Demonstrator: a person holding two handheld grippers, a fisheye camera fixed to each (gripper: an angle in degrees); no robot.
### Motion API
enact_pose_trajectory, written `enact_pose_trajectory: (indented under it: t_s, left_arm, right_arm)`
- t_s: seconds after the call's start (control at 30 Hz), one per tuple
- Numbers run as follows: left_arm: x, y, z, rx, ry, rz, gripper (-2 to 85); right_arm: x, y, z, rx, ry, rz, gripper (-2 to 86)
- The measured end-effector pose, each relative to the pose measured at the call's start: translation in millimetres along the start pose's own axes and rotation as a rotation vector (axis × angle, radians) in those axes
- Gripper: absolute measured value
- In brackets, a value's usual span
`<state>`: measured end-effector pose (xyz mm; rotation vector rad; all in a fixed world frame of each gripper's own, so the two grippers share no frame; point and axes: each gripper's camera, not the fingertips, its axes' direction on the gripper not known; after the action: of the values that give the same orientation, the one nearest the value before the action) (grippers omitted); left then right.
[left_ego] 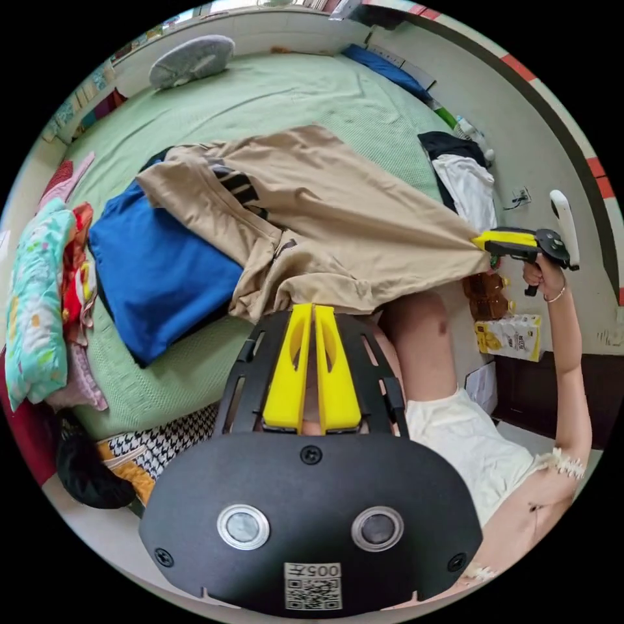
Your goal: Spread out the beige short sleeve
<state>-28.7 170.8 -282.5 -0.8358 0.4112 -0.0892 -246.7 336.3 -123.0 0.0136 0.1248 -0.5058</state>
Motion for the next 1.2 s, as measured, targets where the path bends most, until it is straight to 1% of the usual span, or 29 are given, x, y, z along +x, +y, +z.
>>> enact_pose_trajectory:
  t_s: [0.07,0.13,0.2,0.3,0.37,0.4,0.5,0.57,0.6,0.67,0.77,0.87,0.93,1.0,1.03,1.1,1.2]
  left_arm:
    - [-6.1,36.2,-22.0,0.028,0.02,-0.001,0.1]
    - [-12.6,61.5,-29.5,0.037,0.035,-0.017,0.0]
    - [-20.2,83.9,-29.2,0.025,0.048,-0.039,0.0]
    - [-36.4,116.6,-21.0,0.014,0.063,-0.102,0.1]
    - [-48.9,138.5,-13.7,0.019,0.098,-0.15,0.2]
    - [-51.4,143.5,-11.8,0.019,0.104,-0.158,0.2]
    - [-58.5,163.5,-5.1,0.013,0.103,-0.18,0.1]
    - [-62.4,175.7,-3.2,0.023,0.118,-0.193,0.1]
    - [-63.2,178.3,-3.0,0.027,0.125,-0.196,0.1]
    - [-66.0,187.4,-2.2,0.041,0.147,-0.201,0.1]
    - [-69.1,196.8,0.3,0.043,0.152,-0.212,0.0]
    - [-72.1,204.3,4.2,0.031,0.154,-0.223,0.1]
    - [-74.4,208.4,5.5,0.031,0.159,-0.234,0.2]
    - [-77.1,212.5,6.2,0.039,0.159,-0.251,0.2]
    - [-79.0,215.4,6.7,0.048,0.156,-0.264,0.2]
    - [-80.8,219.2,7.8,0.053,0.164,-0.268,0.3]
    - [-82.4,223.6,8.7,0.049,0.17,-0.273,0.2]
  right_arm:
    - [-33.1,34.0,-18.3,0.014,-0.177,-0.055,-1.6]
    - [-61.9,54.4,-22.1,0.001,-0.256,-0.112,-1.6]
    - [-92.4,70.7,-17.2,-0.031,-0.295,-0.179,-1.6]
    - [-139.1,87.3,8.1,-0.143,-0.281,-0.318,-1.1]
    - [-155.9,88.5,19.9,-0.195,-0.244,-0.389,0.5]
    - [-156.4,86.4,19.2,-0.19,-0.233,-0.397,1.1]
    - [-141.9,64.6,2.8,-0.07,-0.141,-0.402,3.5]
    - [-115.7,33.5,0.1,0.015,0.012,-0.363,6.9]
    - [-108.2,25.5,1.6,0.039,0.052,-0.357,7.6]
    - [-70.9,-11.8,19.5,0.069,0.157,-0.271,9.9]
    - [-28.0,-58.6,52.1,0.048,0.15,-0.127,11.0]
    - [-12.9,-95.1,84.1,0.038,0.135,-0.036,11.8]
    - [-13.2,-111.3,104.0,0.026,0.119,-0.003,11.9]
    - [-19.2,-123.2,129.6,-0.032,0.136,0.011,12.2]
    - [-26.6,-127.9,148.5,-0.091,0.195,0.0,12.0]
    - [-42.4,-127.3,156.3,-0.062,0.28,-0.045,10.5]
    - [-57.1,-122.2,152.6,-0.048,0.314,-0.096,3.7]
